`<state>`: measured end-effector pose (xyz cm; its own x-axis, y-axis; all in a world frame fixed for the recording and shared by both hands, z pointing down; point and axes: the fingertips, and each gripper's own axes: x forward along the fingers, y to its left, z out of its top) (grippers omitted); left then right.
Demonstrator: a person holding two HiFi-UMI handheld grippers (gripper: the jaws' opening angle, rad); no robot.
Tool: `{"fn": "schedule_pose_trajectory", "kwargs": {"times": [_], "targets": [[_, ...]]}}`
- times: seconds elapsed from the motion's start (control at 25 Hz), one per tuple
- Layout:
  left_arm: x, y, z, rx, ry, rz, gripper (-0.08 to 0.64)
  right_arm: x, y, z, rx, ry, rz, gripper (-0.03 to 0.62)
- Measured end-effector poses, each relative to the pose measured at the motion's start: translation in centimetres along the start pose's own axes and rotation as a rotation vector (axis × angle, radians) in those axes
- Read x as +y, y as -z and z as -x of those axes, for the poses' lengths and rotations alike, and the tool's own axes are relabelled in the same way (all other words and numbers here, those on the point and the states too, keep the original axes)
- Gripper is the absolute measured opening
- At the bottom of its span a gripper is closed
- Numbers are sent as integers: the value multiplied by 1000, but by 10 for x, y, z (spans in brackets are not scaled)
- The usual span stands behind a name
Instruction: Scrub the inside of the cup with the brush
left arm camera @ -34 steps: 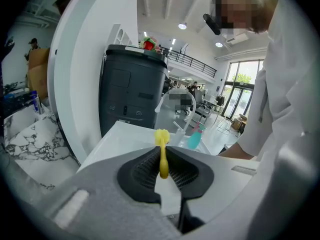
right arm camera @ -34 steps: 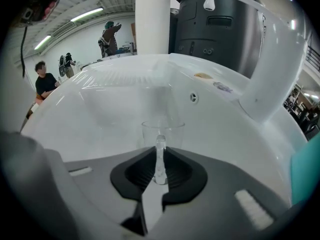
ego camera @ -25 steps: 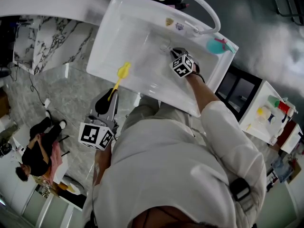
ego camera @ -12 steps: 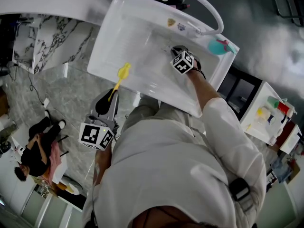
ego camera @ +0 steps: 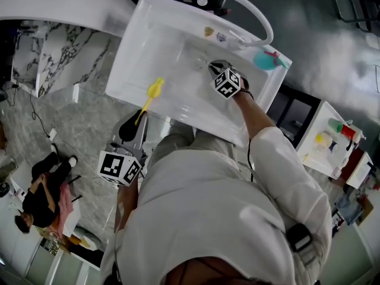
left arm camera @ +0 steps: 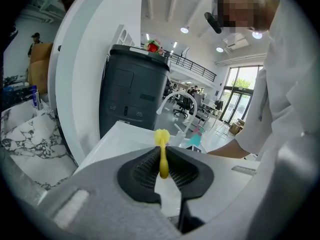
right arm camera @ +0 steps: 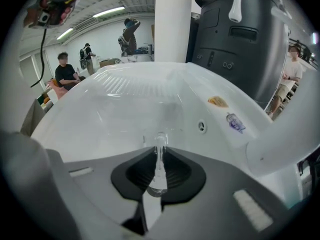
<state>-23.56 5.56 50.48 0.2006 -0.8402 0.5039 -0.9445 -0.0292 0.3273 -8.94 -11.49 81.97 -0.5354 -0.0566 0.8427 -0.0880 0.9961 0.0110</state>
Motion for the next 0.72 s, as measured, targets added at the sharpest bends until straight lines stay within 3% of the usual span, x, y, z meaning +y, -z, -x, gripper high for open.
{"fn": "schedule_pose_trajectory", "kwargs": {"times": [0.72], "targets": [[-25,-36,-38,-56,166,-51,41,-11,-71,149,-228,140,109,25]]}}
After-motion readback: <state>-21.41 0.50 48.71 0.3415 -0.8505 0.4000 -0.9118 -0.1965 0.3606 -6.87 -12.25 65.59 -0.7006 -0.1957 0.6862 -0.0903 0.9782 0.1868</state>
